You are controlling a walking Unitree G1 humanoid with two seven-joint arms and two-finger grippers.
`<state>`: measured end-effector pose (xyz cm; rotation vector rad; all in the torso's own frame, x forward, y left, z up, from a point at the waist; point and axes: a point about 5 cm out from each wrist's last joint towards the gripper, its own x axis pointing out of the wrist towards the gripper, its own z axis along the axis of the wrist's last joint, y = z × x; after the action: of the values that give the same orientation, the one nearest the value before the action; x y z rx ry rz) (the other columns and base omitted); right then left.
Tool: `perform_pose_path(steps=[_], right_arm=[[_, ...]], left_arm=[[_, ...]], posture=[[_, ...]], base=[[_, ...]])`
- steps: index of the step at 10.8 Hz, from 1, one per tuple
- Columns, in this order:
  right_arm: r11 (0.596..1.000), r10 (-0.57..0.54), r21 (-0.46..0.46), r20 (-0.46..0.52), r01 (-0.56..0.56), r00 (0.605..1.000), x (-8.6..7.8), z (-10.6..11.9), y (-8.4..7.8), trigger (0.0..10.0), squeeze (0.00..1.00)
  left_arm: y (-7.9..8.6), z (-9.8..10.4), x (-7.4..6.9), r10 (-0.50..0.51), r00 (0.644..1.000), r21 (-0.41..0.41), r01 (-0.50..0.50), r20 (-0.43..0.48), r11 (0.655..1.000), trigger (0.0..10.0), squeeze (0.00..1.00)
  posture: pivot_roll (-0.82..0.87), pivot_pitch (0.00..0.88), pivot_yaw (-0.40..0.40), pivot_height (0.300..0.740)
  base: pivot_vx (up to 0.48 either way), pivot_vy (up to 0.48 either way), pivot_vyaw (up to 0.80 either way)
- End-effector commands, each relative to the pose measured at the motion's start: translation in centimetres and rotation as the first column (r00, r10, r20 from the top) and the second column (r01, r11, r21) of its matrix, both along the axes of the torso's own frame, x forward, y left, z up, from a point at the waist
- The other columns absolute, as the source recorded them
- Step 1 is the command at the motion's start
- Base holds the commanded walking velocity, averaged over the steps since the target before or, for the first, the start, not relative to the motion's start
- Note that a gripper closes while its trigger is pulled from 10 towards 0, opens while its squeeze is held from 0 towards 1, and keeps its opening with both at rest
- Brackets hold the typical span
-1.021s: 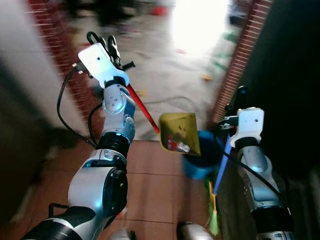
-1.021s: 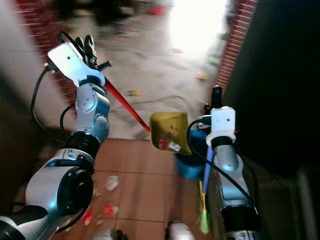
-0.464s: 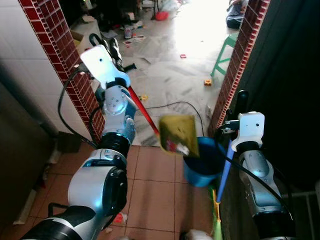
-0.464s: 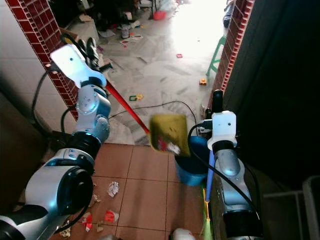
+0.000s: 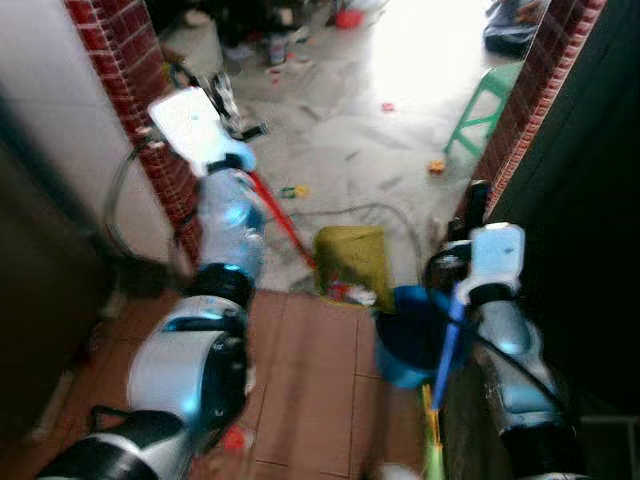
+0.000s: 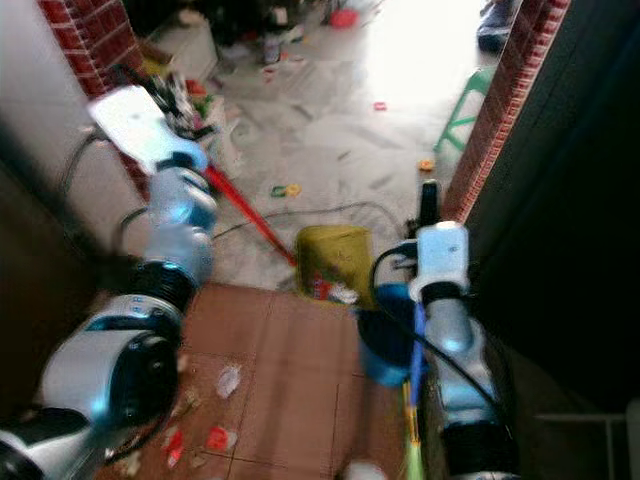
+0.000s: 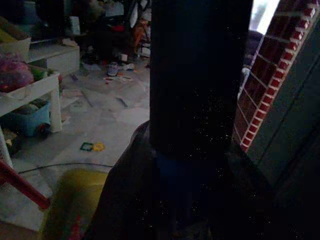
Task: Sweep floor
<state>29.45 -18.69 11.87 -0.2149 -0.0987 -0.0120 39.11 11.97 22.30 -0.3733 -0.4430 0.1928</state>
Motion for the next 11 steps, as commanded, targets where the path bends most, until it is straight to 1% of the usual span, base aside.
perform_pose_path(steps=[1,2,3,6,7,8,10,11], right_arm=[[1.0,-0.011,-0.018,0.037,0.012,0.999,0.2,1.1,-0.5,10.0,0.0],[1.0,-0.009,-0.018,0.037,0.01,0.999,0.2,1.1,-0.5,10.0,0.0],[1.0,-0.008,-0.021,0.038,0.009,0.999,0.2,1.1,-0.5,10.0,0.0],[1.0,-0.009,-0.029,0.037,0.01,0.999,0.4,1.2,-0.7,10.0,0.0],[0.999,-0.011,-0.031,0.036,0.012,0.999,0.4,1.2,-0.8,10.0,0.0],[0.999,-0.011,-0.036,0.035,0.012,0.999,0.5,1.2,-0.9,10.0,0.0],[0.999,-0.012,-0.039,0.034,0.013,0.999,0.4,1.2,-1.1,10.0,0.0],[0.999,-0.012,-0.04,0.034,0.013,0.999,0.4,1.3,-1.1,10.0,0.0]], left_arm=[[-1.1,2.4,-0.2,-0.019,0.994,-0.012,0.02,0.11,1.0,10.0,0.0],[-1.2,2.4,-0.2,-0.023,0.993,-0.012,0.025,0.111,1.0,10.0,0.0],[-1.2,2.4,-0.2,-0.024,0.993,-0.014,0.026,0.113,1.0,10.0,0.0],[-1.2,2.4,-0.2,-0.034,0.993,-0.028,0.038,0.117,0.999,10.0,0.0],[-1.5,2.4,-0.3,-0.059,0.991,-0.023,0.062,0.12,0.998,10.0,0.0],[-2.1,2.4,-0.3,-0.121,0.984,-0.012,0.124,0.132,0.992,10.0,0.0],[-2.6,2.2,-0.5,-0.172,0.977,0.028,0.169,0.13,0.985,10.0,0.0],[-3.0,2.2,-0.7,-0.199,0.97,0.096,0.187,0.137,0.978,10.0,0.0]], posture=[[-0.17,0.011,0.057,0.74],[-0.17,0.01,0.055,0.74],[-0.17,0.01,0.055,0.74],[-0.17,0.013,0.051,0.74],[-0.17,0.014,0.05,0.74],[-0.17,0.014,0.047,0.74],[-0.17,0.013,0.047,0.74],[-0.17,0.012,0.048,0.74]], base=[[0.274,-0.39,-0.8],[0.27,-0.394,-0.41],[0.285,-0.382,0.0],[0.0,0.0,0.0],[0.0,0.0,0.0],[0.0,0.0,0.0],[0.0,0.0,0.0],[0.0,0.0,0.0]])
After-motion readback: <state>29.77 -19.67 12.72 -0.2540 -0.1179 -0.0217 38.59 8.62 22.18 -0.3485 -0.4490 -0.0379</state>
